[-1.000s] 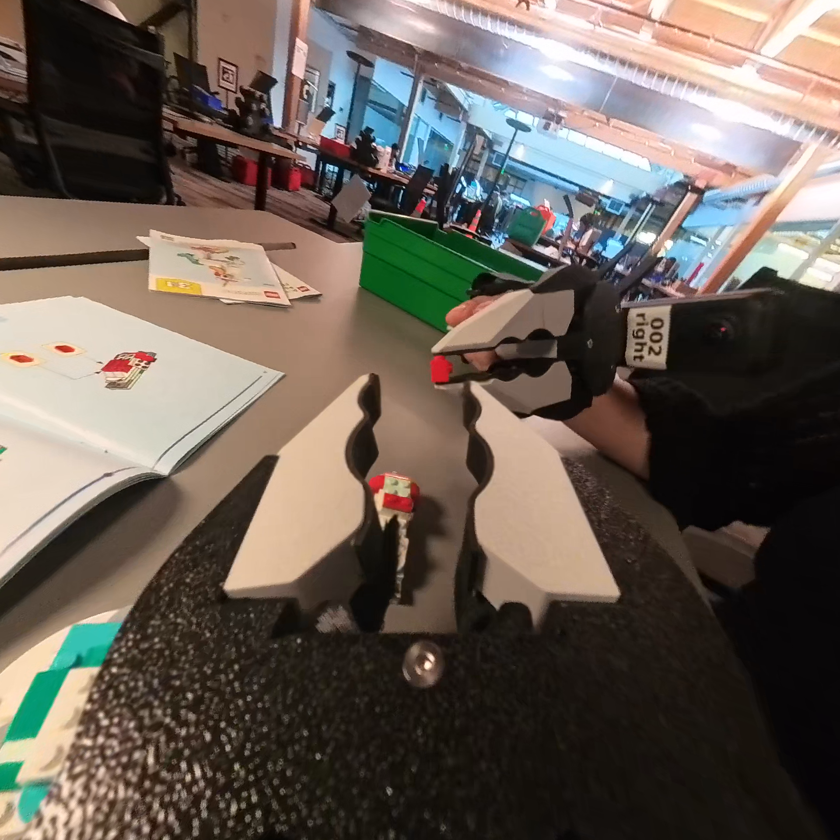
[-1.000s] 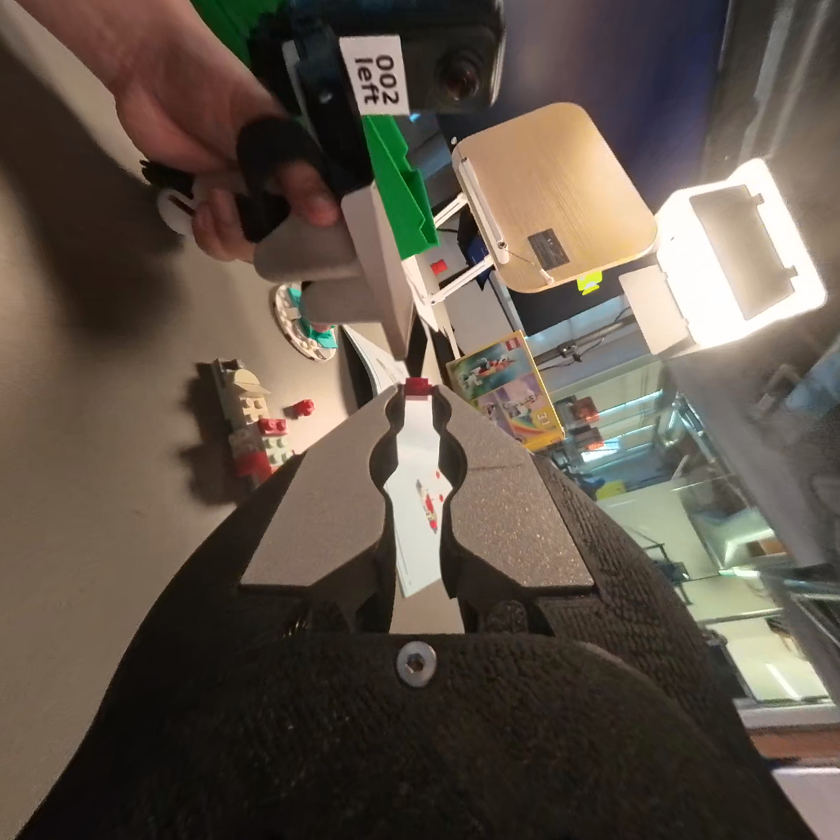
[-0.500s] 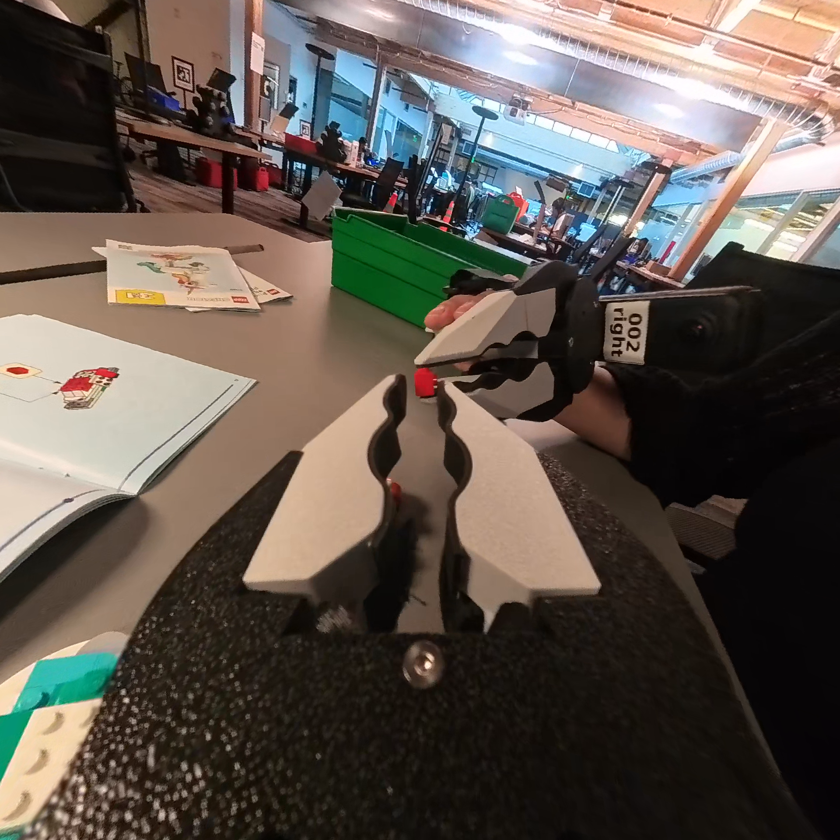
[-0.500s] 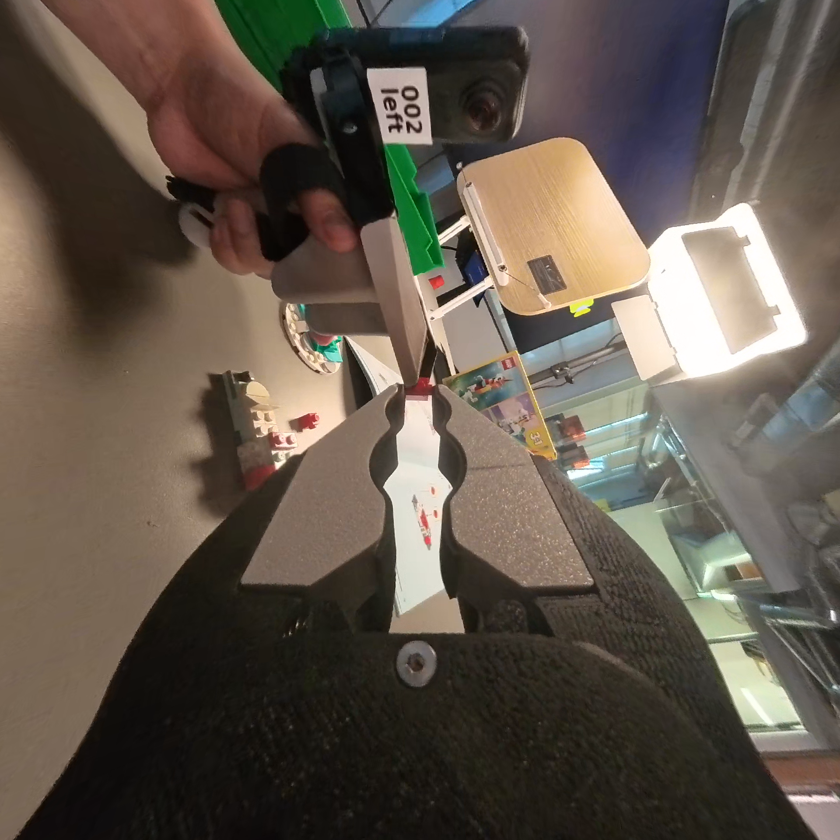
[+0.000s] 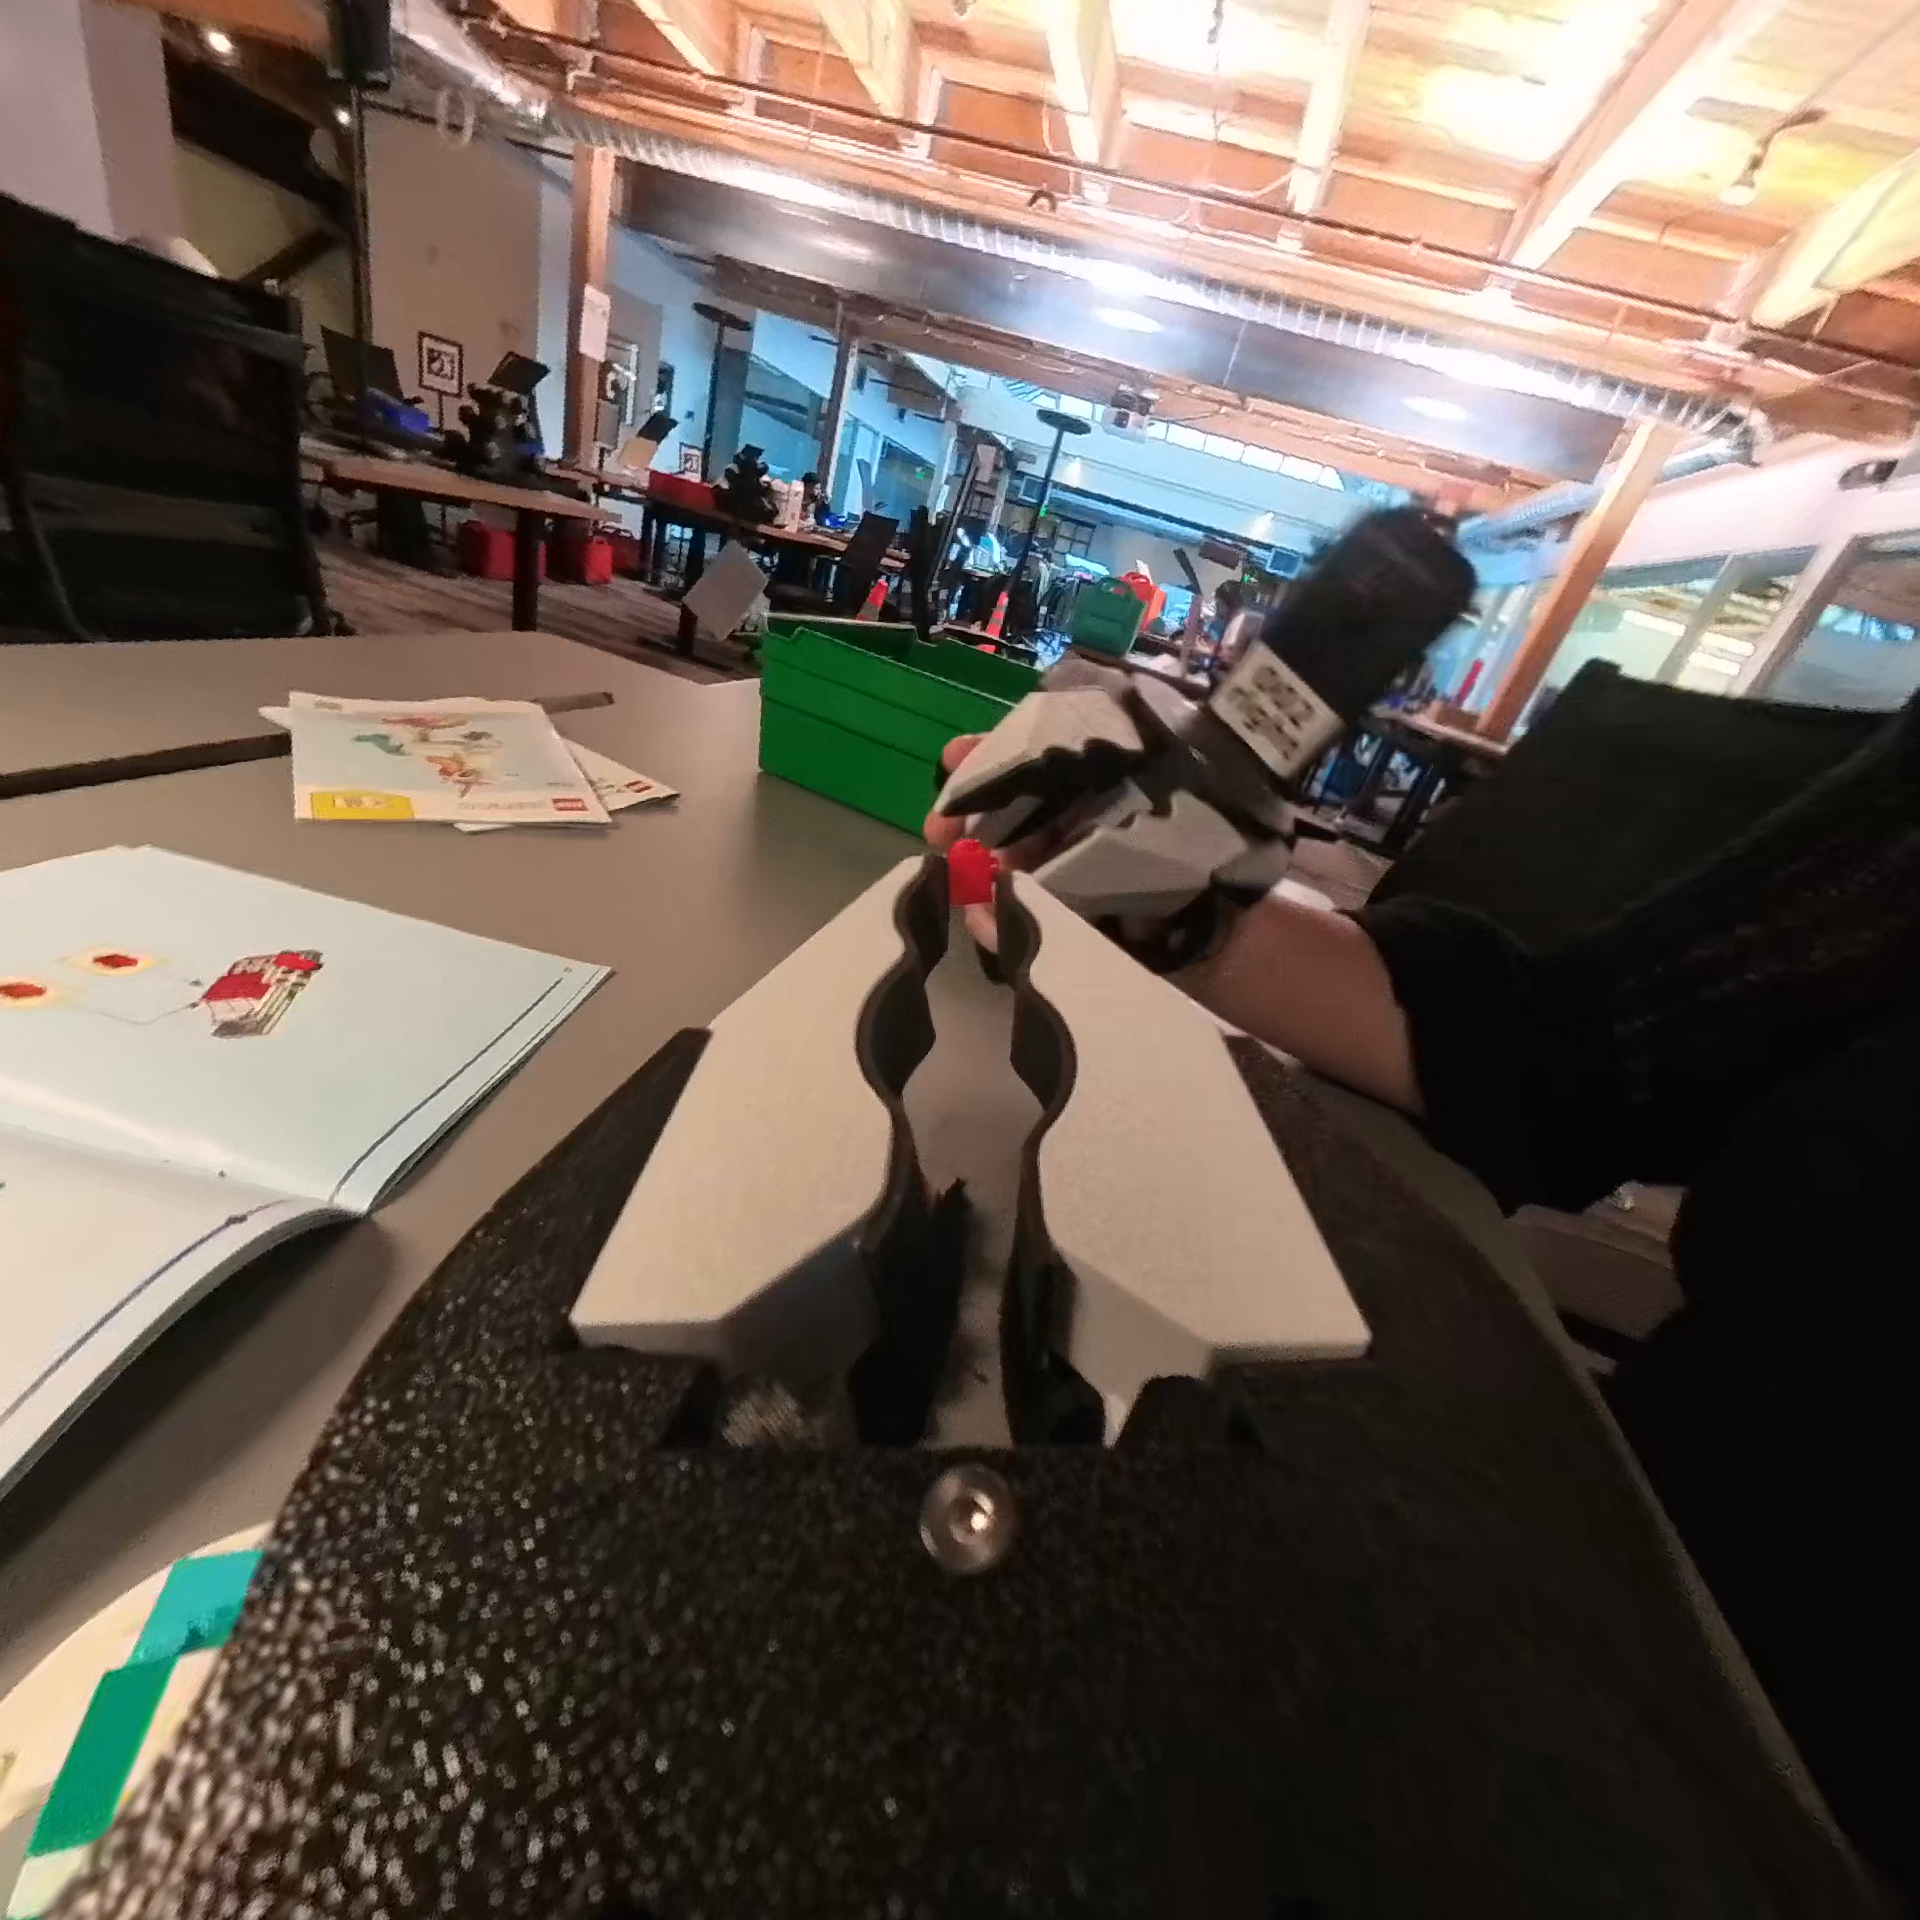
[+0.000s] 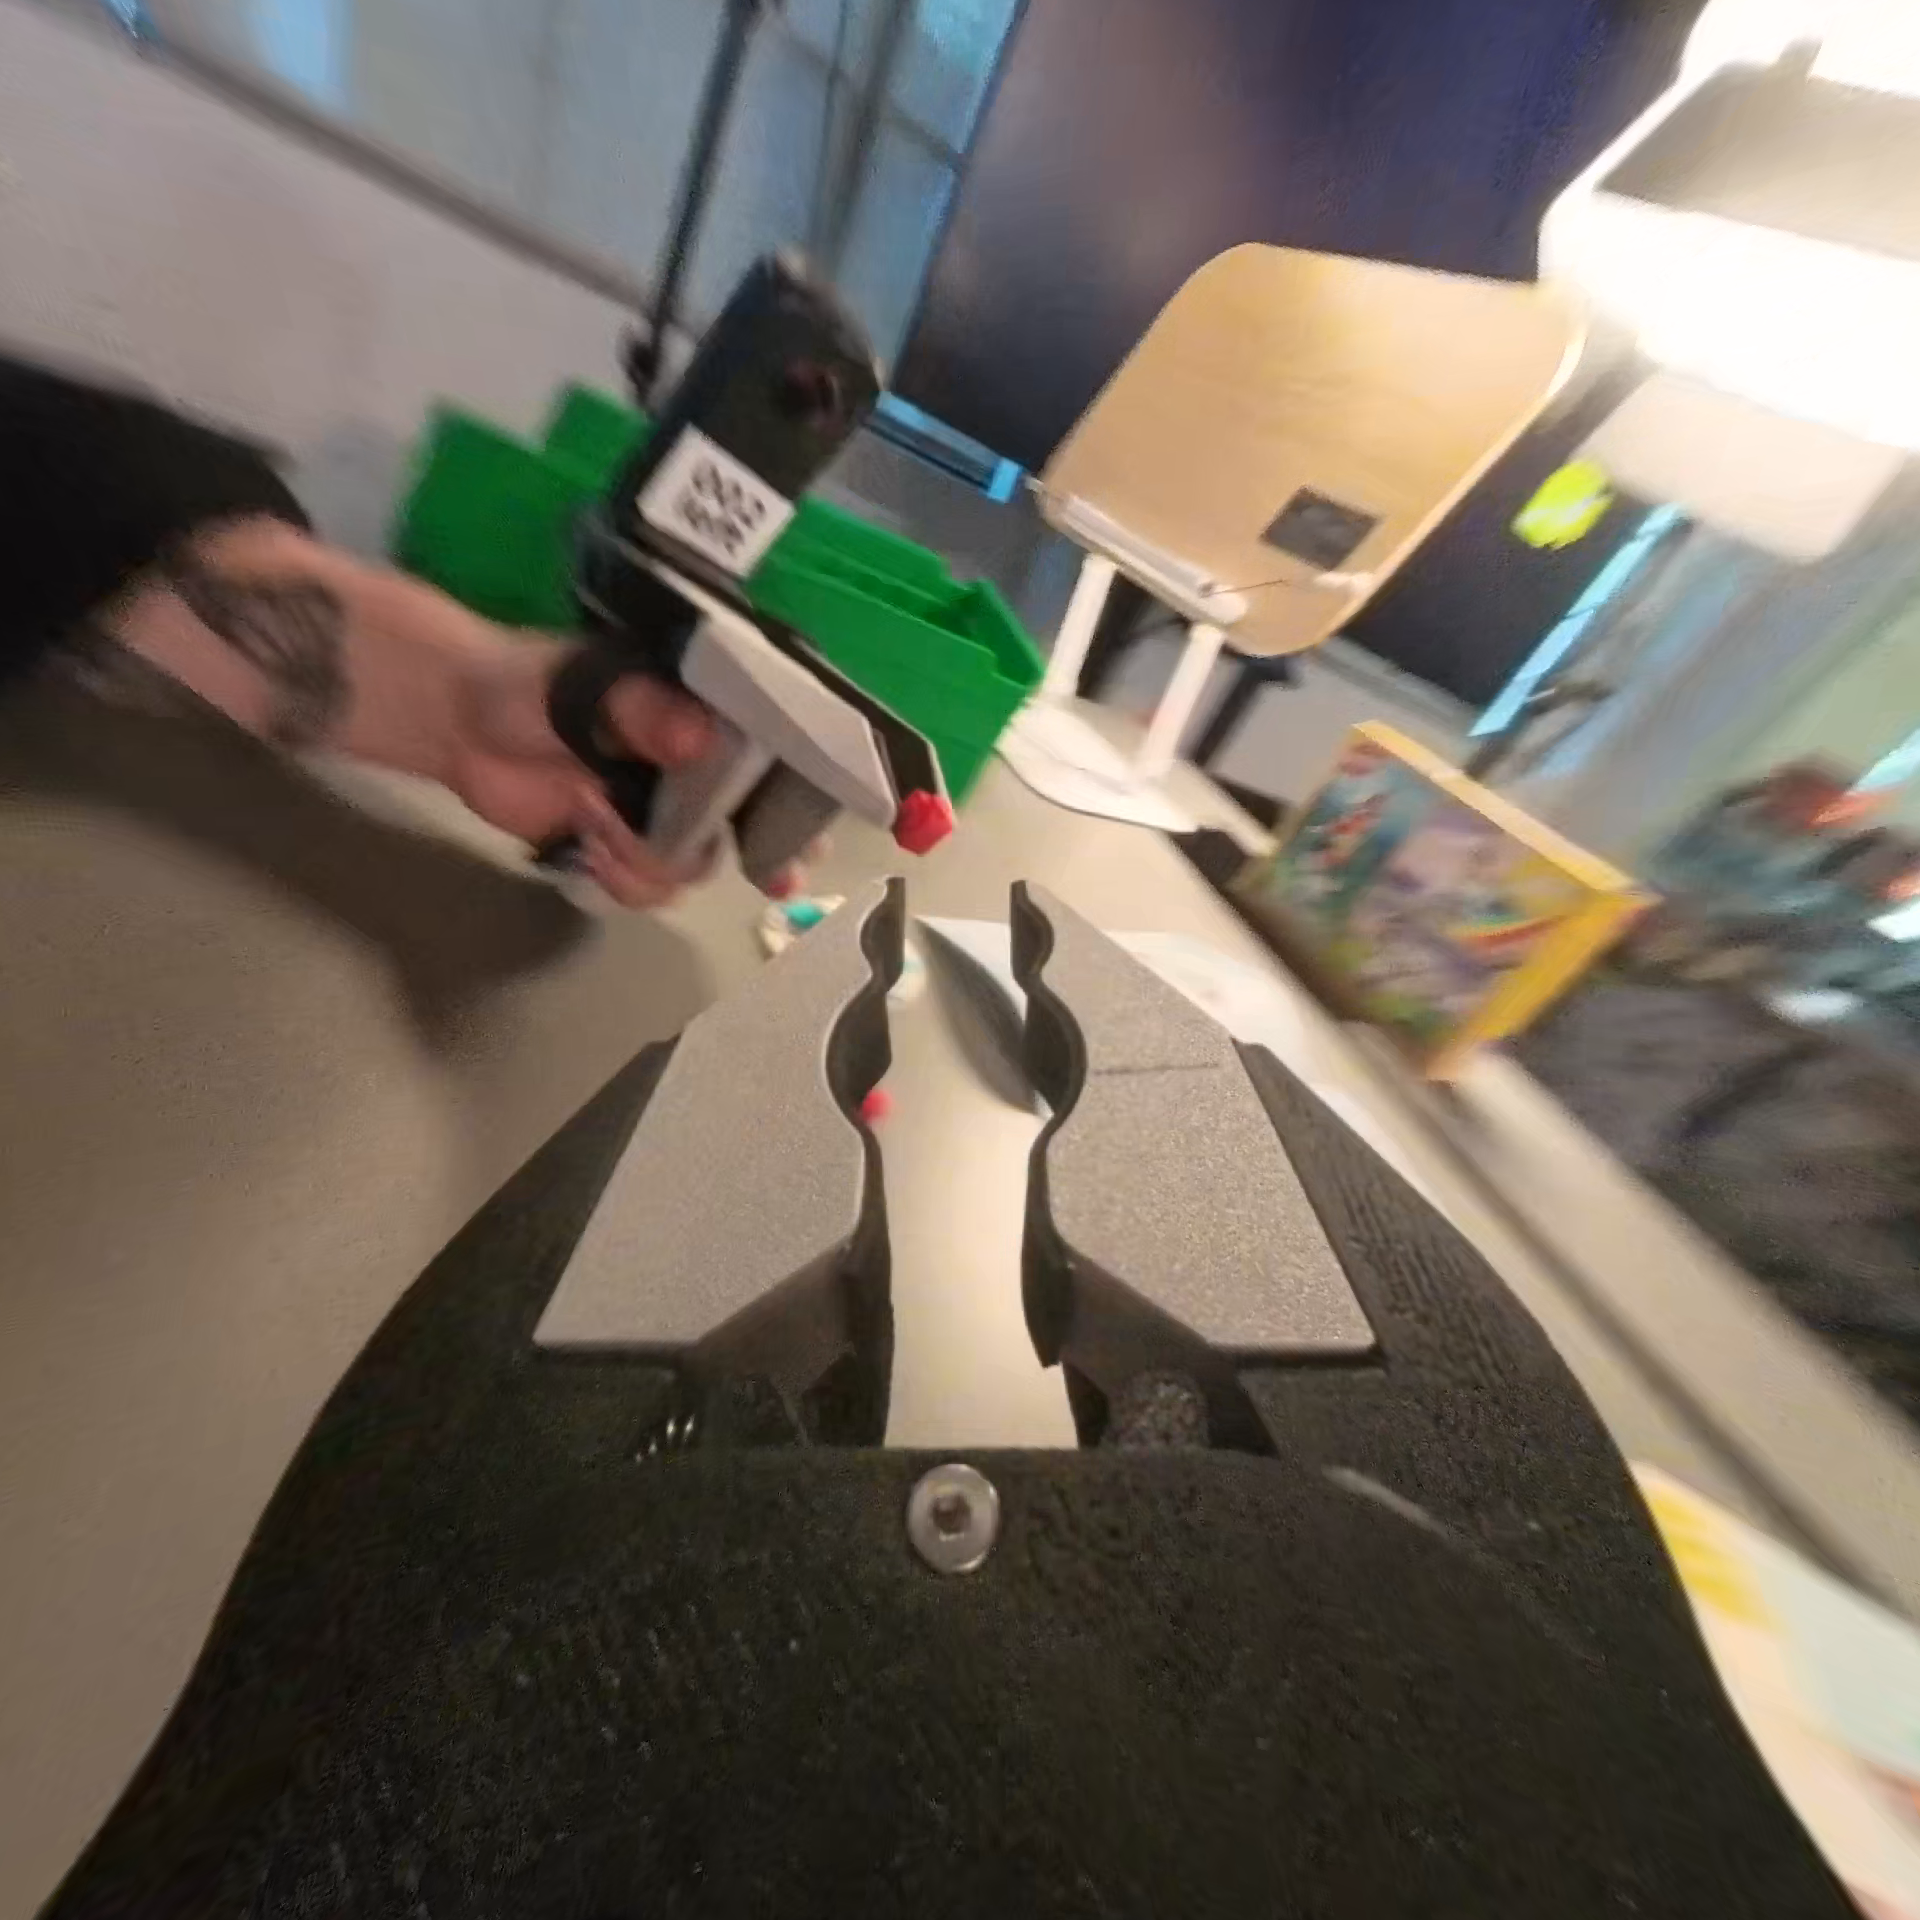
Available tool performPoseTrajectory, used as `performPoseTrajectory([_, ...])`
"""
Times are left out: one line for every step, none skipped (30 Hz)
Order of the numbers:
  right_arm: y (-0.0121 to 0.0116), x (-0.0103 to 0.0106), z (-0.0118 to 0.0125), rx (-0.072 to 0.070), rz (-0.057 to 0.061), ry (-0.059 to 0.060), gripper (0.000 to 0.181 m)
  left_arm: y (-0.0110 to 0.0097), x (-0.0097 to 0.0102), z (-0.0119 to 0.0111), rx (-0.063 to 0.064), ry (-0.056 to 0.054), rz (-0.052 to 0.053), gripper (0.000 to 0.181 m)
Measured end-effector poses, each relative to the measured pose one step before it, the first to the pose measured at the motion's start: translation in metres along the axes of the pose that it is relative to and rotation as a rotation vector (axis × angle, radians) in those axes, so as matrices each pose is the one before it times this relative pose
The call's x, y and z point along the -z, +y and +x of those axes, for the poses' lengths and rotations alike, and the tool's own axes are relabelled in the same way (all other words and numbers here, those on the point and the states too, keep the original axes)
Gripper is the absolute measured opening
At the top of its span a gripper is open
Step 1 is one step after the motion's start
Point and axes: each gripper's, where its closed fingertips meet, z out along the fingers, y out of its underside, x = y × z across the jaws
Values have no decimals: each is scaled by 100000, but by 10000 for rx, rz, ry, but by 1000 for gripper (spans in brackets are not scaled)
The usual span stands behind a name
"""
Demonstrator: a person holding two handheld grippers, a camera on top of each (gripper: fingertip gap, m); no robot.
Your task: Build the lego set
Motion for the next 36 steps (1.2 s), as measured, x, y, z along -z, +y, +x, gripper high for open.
performPoseTrajectory([-292, 121, -134, -1128, 219, -492, 18, 51, -2, 114, -382, -41, -78, 7])
performPoseTrajectory([-96, 55, -4, -935, 57, -334, 18, 159, -32, -109, -531, -241, -157, 7])
performPoseTrajectory([16, -13, 71, -764, -20, -208, 18, 108, -36, -136, -628, -322, -124, 7])
performPoseTrajectory([-20, -85, 273, -625, 2, 11, 18, -55, -26, 13, -561, -242, -13, 7])
performPoseTrajectory([-101, -124, 193, -416, 50, 59, 18, -180, 5, -131, -465, -323, 77, 6])
performPoseTrajectory([-68, -196, 30, -279, 20, 38, 16, -129, 15, -162, -373, -293, 51, 6])
performPoseTrajectory([78, -241, -163, -218, -95, -56, 15, 1, 14, -53, -318, -160, -46, 6])
performPoseTrajectory([170, -265, -124, -186, -157, -10, 15, 14, 35, -258, -390, -293, -49, 6])
performPoseTrajectory([14, -221, 115, -165, -38, 143, 15, 76, 70, -405, -506, -418, -90, 6])
performPoseTrajectory([10, -179, 369, -212, -16, 281, 13, 102, 52, -389, -586, -444, -133, 7])
performPoseTrajectory([29, -155, 206, -206, -11, 166, 13, 128, 24, -403, -705, -506, -170, 7])
performPoseTrajectory([105, -150, 320, -212, -55, 228, 12, 204, -5, -374, -799, -536, -244, 6])
performPoseTrajectory([33, -135, 60, -103, 19, 71, 12, 246, -55, -157, -825, -416, -275, 6])
performPoseTrajectory([70, -144, 155, -177, 9, 139, 12, 160, -83, 87, -717, -267, -196, 6])
performPoseTrajectory([128, -190, 181, -251, -32, 132, 11, 49, -93, 262, -522, -123, -111, 7])
performPoseTrajectory([125, -167, -113, -193, -11, -65, 11, 72, -133, 310, -300, -24, -113, 7])
performPoseTrajectory([186, -148, 14, -152, -51, 25, 11, 177, -161, 369, -86, 93, -159, 7])
performPoseTrajectory([238, -121, 186, -59, -103, 142, 11, 133, -135, 191, 39, 49, -106, 7])
performPoseTrajectory([207, -69, 147, 18, -94, 108, 11, 9, -44, 69, 36, -2, -3, 7])
performPoseTrajectory([138, -28, 186, -9, -65, 114, 11, 11, -23, 31, 5, 7, -8, 7])
performPoseTrajectory([81, 2, 82, -59, -51, 28, 11, 127, -43, -6, -4, -11, -81, 7])
performPoseTrajectory([69, 1, -10, -64, -53, -43, 9, 72, -30, 42, -16, 6, -39, 7])
performPoseTrajectory([67, 16, 35, -57, -43, -14, 9, 22, -5, 51, -38, 9, -12, 7])
performPoseTrajectory([48, 13, 17, -44, -34, -23, 9, 28, -22, 4, -79, -28, -25, 7])
performPoseTrajectory([39, 5, -43, -23, -28, -44, 9, 8, -9, 47, -69, -7, -13, 7])
performPoseTrajectory([63, 3, -19, -48, -45, -39, 8, 14, -9, 38, -37, 6, -20, 7])
performPoseTrajectory([74, 2, -58, -65, -55, -62, 7, 44, -15, 39, 11, 12, -22, 7])
performPoseTrajectory([64, -3, 38, -67, -45, -9, 6, 46, -22, 39, 47, 26, -19, 7])
performPoseTrajectory([71, 14, 24, -68, -58, -23, 6, 49, -20, 49, 43, 45, -24, 7])
performPoseTrajectory([44, 20, 36, -83, -31, -40, 6, 17, -27, 45, 37, 36, 2, 7])
performPoseTrajectory([17, 22, 33, -94, -3, -37, 6, 4, -28, 38, 123, 42, 21, 7])
performPoseTrajectory([53, 9, 97, -63, -22, 5, 6, 65, -60, 59, 267, 116, -13, 7])
performPoseTrajectory([96, 39, 239, -6, -33, 86, 6, 217, -79, 166, 350, 253, -109, 8])
performPoseTrajectory([-11, 109, 391, 18, 26, 162, 6, 433, -87, 240, 407, 374, -245, 16])
performPoseTrajectory([-72, 203, 435, -2, 25, 144, 6, 445, -72, 189, 485, 387, -248, 32])
performPoseTrajectory([-114, 281, 542, -12, 29, 181, 6, 486, 25, 595, 551, 754, -312, 47])
